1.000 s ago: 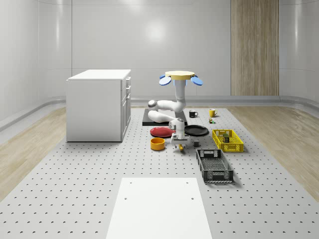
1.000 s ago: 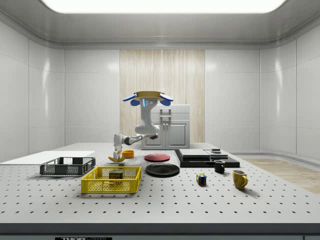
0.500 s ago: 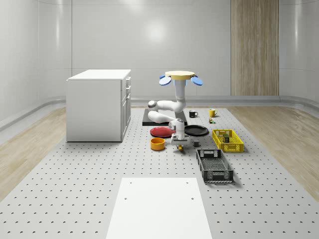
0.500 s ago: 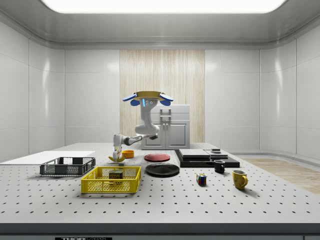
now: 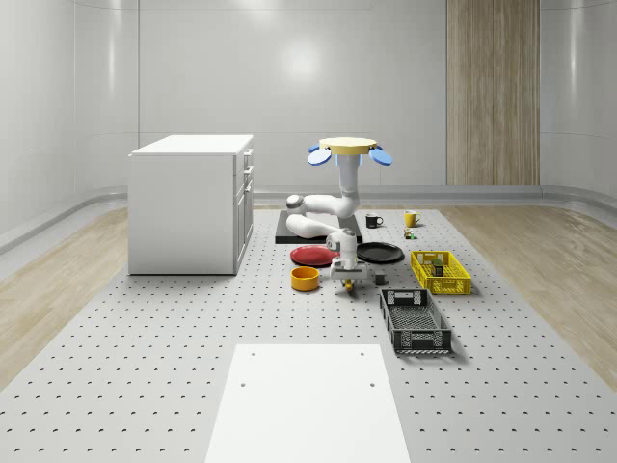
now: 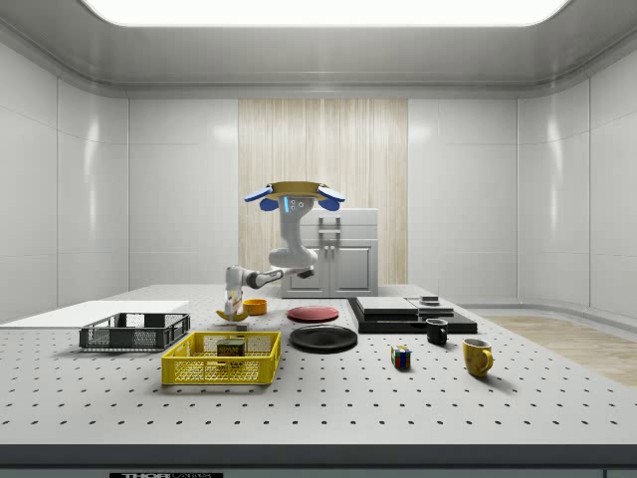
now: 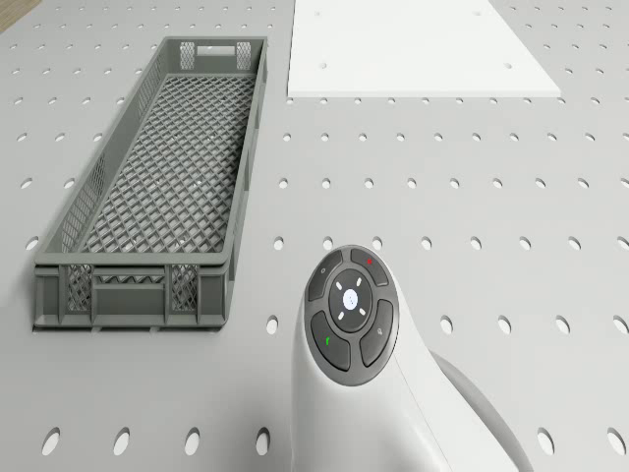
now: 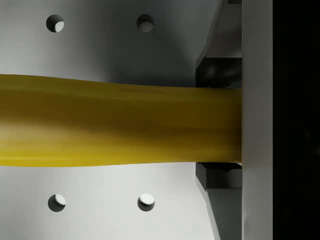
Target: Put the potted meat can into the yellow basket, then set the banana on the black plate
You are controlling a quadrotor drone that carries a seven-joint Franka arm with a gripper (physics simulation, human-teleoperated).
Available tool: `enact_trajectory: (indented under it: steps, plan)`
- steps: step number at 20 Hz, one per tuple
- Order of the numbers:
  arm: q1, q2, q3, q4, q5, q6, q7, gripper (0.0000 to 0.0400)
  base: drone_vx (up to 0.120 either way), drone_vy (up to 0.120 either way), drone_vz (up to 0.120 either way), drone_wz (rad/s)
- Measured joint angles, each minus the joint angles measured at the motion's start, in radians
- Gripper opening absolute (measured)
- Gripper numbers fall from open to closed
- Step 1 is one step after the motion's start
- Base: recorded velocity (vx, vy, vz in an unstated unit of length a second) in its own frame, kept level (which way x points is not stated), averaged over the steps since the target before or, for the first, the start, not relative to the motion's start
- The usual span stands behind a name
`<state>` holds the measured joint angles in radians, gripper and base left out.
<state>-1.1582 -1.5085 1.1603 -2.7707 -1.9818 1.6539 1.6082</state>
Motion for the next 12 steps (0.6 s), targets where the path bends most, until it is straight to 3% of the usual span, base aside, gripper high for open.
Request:
enact_trajectory:
  steps: [2,5,12]
  plan:
    - [0.006,0.000,0.024,-0.010,0.022,-0.012,0.000,0.0198,0.000,0.000,0.000,0.000]
    - [0.014,0.000,0.064,-0.023,0.058,-0.029,-0.001,0.0202,0.000,0.000,0.107,0.000]
    - [0.020,-0.002,0.111,-0.038,0.102,-0.048,-0.001,0.0202,-0.109,0.120,0.120,0.000]
